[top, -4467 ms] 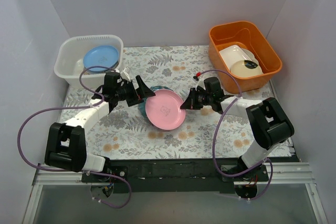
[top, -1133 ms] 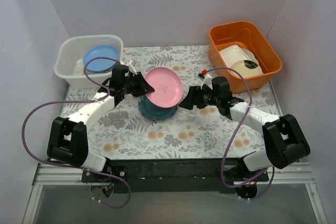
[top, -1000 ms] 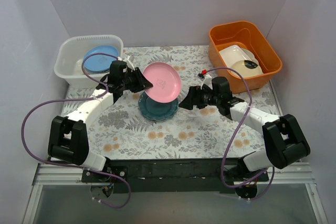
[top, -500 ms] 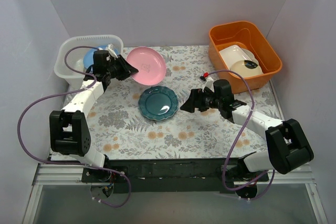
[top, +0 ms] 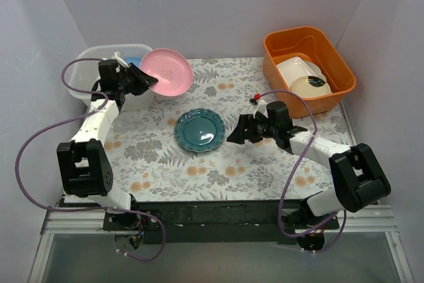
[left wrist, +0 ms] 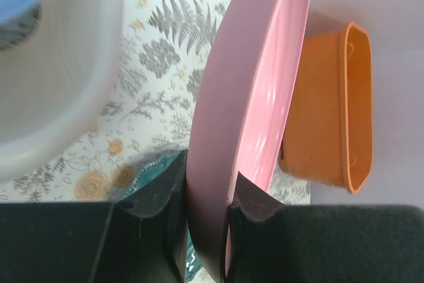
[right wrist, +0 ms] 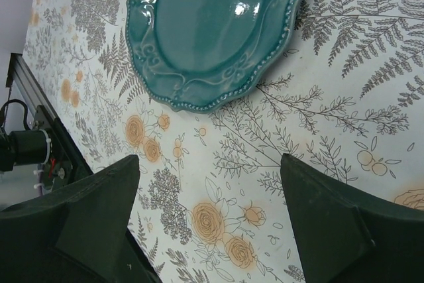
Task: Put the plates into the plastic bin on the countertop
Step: Place the plate in the plastic bin.
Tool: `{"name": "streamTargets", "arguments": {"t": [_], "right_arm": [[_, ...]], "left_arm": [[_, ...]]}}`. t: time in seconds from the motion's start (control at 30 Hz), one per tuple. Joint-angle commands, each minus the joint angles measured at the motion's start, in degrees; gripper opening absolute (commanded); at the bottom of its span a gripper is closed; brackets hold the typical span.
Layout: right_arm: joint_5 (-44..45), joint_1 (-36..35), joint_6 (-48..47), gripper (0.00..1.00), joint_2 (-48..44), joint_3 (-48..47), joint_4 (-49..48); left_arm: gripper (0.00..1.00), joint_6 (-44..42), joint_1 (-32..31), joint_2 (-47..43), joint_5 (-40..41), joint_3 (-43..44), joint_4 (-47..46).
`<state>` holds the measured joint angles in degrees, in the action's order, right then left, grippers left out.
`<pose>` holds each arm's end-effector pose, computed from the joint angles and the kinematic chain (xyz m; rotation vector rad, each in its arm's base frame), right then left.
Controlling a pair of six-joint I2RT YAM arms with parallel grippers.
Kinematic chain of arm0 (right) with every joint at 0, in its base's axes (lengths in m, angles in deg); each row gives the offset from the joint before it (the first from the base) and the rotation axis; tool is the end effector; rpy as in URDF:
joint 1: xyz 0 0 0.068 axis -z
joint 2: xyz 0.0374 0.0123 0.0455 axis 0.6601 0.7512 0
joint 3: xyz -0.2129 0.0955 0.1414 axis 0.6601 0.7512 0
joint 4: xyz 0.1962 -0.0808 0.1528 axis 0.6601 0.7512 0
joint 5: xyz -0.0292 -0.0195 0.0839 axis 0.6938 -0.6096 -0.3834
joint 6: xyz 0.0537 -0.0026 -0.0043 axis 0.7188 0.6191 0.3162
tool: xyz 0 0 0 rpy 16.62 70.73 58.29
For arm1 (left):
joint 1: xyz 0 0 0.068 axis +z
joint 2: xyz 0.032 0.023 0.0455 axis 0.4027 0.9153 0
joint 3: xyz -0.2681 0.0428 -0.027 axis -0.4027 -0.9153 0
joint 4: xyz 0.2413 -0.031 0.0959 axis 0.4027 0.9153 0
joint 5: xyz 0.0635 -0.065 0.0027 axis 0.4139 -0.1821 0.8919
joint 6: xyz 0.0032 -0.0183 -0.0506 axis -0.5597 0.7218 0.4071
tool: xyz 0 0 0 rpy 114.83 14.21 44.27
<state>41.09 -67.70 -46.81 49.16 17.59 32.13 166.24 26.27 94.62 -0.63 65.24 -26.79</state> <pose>0.2526 0.1446 0.1957 -0.3444 2.2027 1.0494 0.3572 -0.0001 0.2945 -1.2561 1.9232 -1.2440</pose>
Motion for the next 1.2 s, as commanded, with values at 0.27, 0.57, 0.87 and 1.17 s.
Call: {"name": "streamTargets", "arguments": {"t": [0.27, 0.57, 0.87, 1.17], "right_arm": [[-2.9, -0.2, -0.8, 0.94, 1.3, -2.3, -2.8], [0.3, -0.2, -1.9, 0.95, -3.5, -0.6, 1.1], [0.2, -0.2, -2.2, 0.95, -3.7, -0.7, 1.5], [-2.8, -0.2, -3.2, 0.95, -0.8, -3.8, 0.0]], "left_arm": [[0.0, 6.2, 7.9, -1.7, -1.0, 3.7, -6.4], [0.0, 13.3, 10.3, 0.2, 3.0, 0.4, -15.0], [0.0, 11.5, 10.7, 0.7, 13.7, 2.7, -11.7], [0.0, 8.4, 10.8, 4.2, 19.3, 10.4, -4.4]]}}
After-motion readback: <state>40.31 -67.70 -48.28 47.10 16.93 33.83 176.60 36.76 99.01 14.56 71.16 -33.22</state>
